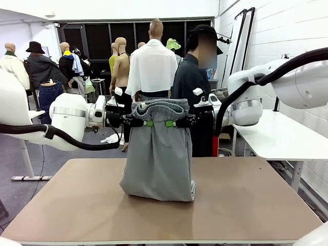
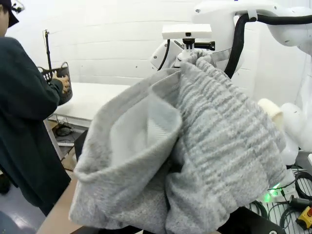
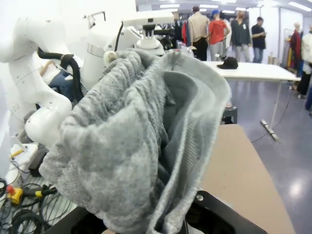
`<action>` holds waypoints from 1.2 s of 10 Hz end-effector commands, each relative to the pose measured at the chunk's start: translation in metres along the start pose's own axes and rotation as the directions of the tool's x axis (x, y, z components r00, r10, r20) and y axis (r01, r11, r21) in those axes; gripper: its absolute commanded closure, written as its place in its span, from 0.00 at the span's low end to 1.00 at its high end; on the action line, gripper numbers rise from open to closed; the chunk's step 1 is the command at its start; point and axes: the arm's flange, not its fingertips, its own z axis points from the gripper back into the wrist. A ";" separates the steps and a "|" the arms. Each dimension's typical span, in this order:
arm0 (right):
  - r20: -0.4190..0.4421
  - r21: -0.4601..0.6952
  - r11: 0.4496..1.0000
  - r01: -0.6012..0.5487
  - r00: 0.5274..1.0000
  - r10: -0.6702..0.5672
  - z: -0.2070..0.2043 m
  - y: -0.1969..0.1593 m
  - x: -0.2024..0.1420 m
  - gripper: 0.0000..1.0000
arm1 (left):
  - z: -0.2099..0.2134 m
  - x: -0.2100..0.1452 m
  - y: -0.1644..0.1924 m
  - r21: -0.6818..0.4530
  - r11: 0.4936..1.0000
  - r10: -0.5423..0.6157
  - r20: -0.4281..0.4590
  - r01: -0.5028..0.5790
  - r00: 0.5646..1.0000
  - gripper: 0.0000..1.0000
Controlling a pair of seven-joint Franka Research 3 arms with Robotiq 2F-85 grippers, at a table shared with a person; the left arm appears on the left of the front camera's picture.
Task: Fold the training pants.
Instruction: Fold the Training pants in half.
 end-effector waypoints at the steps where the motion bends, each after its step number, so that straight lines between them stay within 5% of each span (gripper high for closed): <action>1: -0.034 0.010 1.000 -0.017 0.999 0.017 -0.006 -0.022 0.025 1.00 | -0.013 0.028 0.014 0.005 1.000 -0.001 0.007 0.001 1.000 1.00; 9: -0.034 0.004 0.996 -0.087 0.996 0.087 0.012 -0.101 0.118 1.00 | -0.016 0.118 0.078 0.071 0.997 0.009 0.032 -0.012 0.999 1.00; 12: -0.057 -0.023 0.995 -0.097 0.994 0.096 0.009 -0.119 0.136 1.00 | -0.009 0.109 0.075 0.078 0.997 -0.006 0.038 0.004 0.999 1.00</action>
